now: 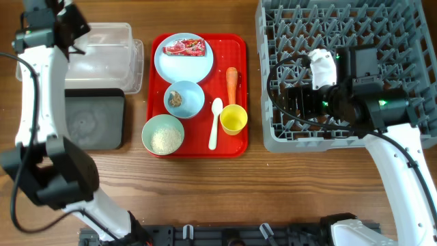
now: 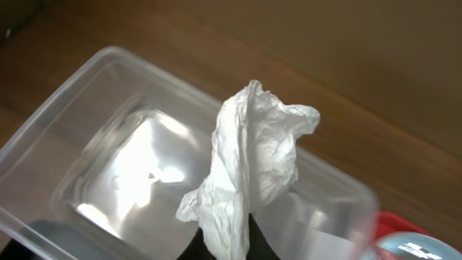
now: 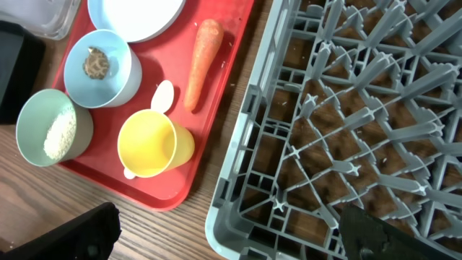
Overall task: Sort waste into correct bins and load items into the dishwasher rack
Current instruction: 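Grasp the red wrapper and tissue on the plate with the left gripper, then move the wrapper and tissue left and drop them into the clear bin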
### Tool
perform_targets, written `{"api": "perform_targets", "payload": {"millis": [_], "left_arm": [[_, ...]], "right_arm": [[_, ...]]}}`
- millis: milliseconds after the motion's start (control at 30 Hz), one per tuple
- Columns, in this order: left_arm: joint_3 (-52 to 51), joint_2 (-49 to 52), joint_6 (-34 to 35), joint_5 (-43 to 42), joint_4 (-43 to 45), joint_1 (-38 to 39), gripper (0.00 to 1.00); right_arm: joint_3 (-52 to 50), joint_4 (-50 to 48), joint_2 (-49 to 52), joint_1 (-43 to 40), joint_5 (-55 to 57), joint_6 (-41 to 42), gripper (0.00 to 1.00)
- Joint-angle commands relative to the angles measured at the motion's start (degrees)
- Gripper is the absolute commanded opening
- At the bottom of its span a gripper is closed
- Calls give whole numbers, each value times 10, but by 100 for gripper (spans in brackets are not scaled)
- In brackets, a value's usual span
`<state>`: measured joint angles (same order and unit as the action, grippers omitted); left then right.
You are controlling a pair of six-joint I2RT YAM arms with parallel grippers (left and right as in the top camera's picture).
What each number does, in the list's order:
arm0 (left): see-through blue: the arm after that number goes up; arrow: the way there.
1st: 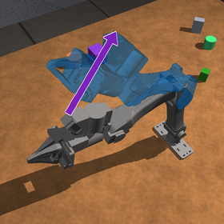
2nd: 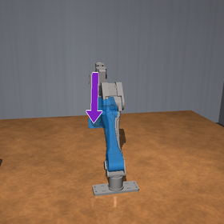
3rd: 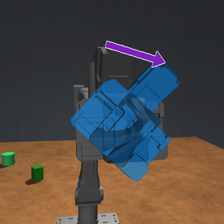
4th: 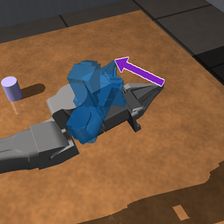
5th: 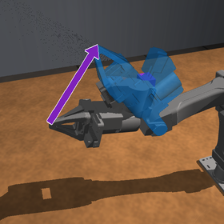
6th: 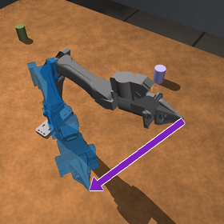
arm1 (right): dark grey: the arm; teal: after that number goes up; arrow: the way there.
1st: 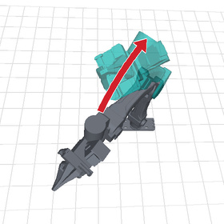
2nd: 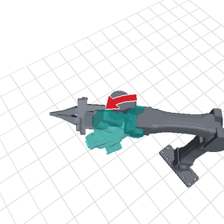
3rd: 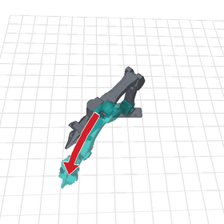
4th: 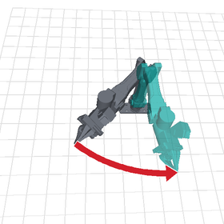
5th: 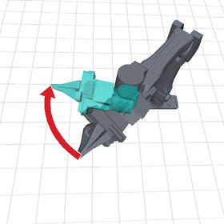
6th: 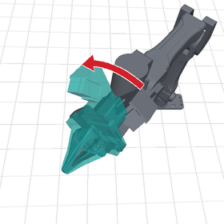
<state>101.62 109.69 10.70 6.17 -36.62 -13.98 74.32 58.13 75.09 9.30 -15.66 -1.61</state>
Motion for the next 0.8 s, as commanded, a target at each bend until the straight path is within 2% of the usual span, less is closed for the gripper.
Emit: {"api": "perform_targets", "payload": {"millis": [0,33,67,167,333,433,467,567,667,767], "left_arm": [[-5,56,7,-2,13,-24,50],[-5,68,7,-8,15,-25,91],[-5,71,7,-8,15,-25,100],[-2,61,7,-14,10,-18,100],[44,-28,7,-109,-18,18,100],[45,-45,-57,-153,-35,81,98],[45,-28,-113,-147,-44,135,98],[45,28,-161,-90,-39,218,100],[45,100,-162,-37,-27,276,96],[45,173,-106,12,-8,310,97]], "right_arm": [[10,0,5,1,-7,3,100],[10,2,5,1,-7,3,100],[10,3,5,1,-7,3,100],[10,4,5,1,-7,3,99],[10,3,5,1,-7,3,100],[10,3,5,1,-7,3,100],[10,3,5,1,-7,2,100],[10,6,5,1,-7,3,100],[9,16,5,1,-7,3,100],[9,20,5,1,-7,3,100]]}}
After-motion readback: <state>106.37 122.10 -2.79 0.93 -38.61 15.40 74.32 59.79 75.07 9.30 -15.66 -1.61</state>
